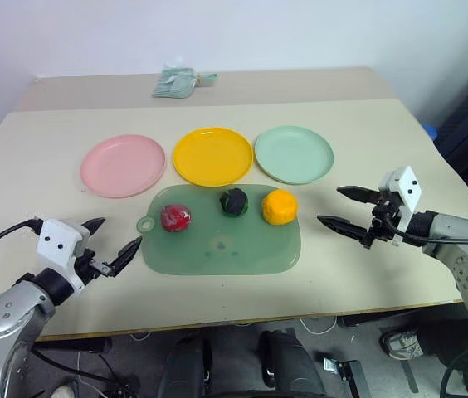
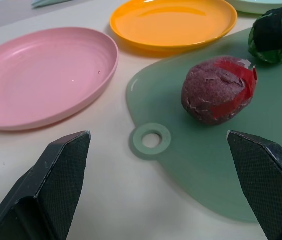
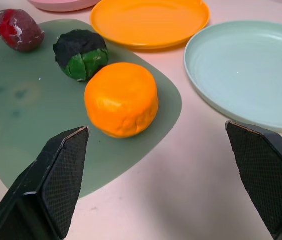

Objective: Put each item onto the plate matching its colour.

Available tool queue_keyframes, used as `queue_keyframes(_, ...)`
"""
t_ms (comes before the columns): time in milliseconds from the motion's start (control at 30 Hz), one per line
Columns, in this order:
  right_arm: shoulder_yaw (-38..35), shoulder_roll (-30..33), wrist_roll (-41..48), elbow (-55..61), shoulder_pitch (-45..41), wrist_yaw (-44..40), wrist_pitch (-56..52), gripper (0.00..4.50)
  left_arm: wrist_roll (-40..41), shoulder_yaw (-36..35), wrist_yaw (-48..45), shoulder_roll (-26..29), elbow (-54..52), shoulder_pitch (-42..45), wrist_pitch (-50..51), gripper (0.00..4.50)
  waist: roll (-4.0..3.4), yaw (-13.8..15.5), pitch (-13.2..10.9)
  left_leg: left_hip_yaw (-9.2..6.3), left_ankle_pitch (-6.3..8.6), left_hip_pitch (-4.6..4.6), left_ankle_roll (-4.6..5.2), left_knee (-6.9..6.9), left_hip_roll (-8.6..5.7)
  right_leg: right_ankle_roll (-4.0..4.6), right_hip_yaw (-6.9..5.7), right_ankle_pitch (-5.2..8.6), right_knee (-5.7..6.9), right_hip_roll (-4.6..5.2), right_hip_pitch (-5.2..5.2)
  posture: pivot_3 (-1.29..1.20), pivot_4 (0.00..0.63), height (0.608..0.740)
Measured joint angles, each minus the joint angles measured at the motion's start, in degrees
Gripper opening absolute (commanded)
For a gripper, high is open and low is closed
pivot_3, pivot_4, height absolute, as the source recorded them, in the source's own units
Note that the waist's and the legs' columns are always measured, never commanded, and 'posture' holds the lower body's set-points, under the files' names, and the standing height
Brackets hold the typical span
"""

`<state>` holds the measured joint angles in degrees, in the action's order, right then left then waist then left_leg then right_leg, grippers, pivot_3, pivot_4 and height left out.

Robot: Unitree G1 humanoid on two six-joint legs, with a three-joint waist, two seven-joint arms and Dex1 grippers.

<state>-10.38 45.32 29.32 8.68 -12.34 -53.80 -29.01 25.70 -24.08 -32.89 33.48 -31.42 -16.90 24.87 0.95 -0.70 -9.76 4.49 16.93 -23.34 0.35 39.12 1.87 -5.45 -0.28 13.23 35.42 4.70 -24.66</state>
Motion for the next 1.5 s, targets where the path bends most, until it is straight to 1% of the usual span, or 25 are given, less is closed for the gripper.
queue_keyframes(367,1.1,-0.4,-2.2,-4.6,-1.3,-1.9,4.5,4.45,0.0,0.4,1.7,-1.1,-0.4,-0.1,0.0,4.5,0.0,0.0,0.0,0.01,0.0,0.01,0.0,0.03,-0.01,-0.02,0.0,-0.01,0.01,-0.03,0.03,0.0,0.15,0.74)
queue_keyframes(600,1.1,-1.3,-3.8,-6.8,-1.9,-1.8,6.9,4.45,0.0,1.2,2.0,-1.5,-0.4,1.4,-0.1,4.5,0.0,0.0,0.0,0.01,0.0,0.02,0.0,0.04,-0.02,-0.02,0.0,-0.01,0.01,-0.06,0.05,0.0,0.15,0.74)
queue_keyframes(800,0.7,-2.0,-3.8,-6.2,-0.5,-1.1,8.0,4.45,-0.4,3.3,0.4,-1.9,4.3,4.6,-1.8,4.5,0.02,0.2,0.0,0.0,-0.01,0.04,0.0,0.04,-0.04,-0.02,-0.01,-0.01,0.02,-0.08,0.07,0.0,0.15,0.74)
queue_keyframes(900,0.2,-2.0,-2.7,-3.5,2.6,-0.5,6.5,4.45,-0.4,4.8,-1.1,-0.8,6.6,8.4,-1.8,4.5,0.02,0.5,0.0,0.0,-0.01,0.04,0.0,0.06,-0.04,-0.03,-0.01,-0.01,0.04,-0.08,0.09,0.0,0.15,0.74)
queue_keyframes(1000,-0.2,-2.9,-1.5,0.5,4.4,0.7,5.5,4.45,-0.1,6.9,-3.1,0.3,7.2,11.3,-1.7,4.5,0.02,0.1,0.0,0.01,-0.01,0.06,0.0,0.06,-0.03,-0.04,0.0,-0.02,0.04,-0.07,0.1,0.0,0.15,0.74)
queue_keyframes(1100,-0.6,-3.9,-0.5,5.2,7.0,2.3,4.4,4.45,-0.2,10.1,-4.6,0.9,9.1,15.6,-1.0,4.5,0.01,0.1,0.0,-0.01,-0.01,0.07,-0.01,0.06,-0.05,-0.04,-0.01,-0.02,0.1,-0.13,0.1,0.0,0.15,0.74)
queue_keyframes(1267,0.8,-5.6,2.0,12.4,7.7,4.2,1.4,4.45,-1.4,15.4,-5.9,1.7,11.4,23.0,0.0,4.5,0.01,0.1,0.0,-0.01,-0.02,0.09,-0.02,0.08,-0.06,-0.08,-0.01,-0.04,0.11,-0.14,0.11,0.0,0.15,0.74)
queue_keyframes(1400,2.5,-6.0,3.1,16.1,8.1,5.3,-0.9,4.45,-3.0,18.1,-6.5,2.5,14.1,25.0,0.8,4.5,0.01,0.0,0.0,0.0,-0.02,0.09,-0.02,0.07,-0.06,-0.11,-0.01,-0.05,0.11,-0.15,0.1,0.0,0.15,0.74)
queue_keyframes(1500,3.5,-5.0,3.7,19.9,9.5,4.8,-2.5,4.45,-4.3,20.6,-7.2,3.0,15.8,26.3,1.3,4.5,0.02,0.3,0.0,-0.02,-0.02,0.06,-0.01,0.08,-0.06,-0.07,-0.01,-0.03,0.11,-0.11,0.11,0.0,0.15,0.74)
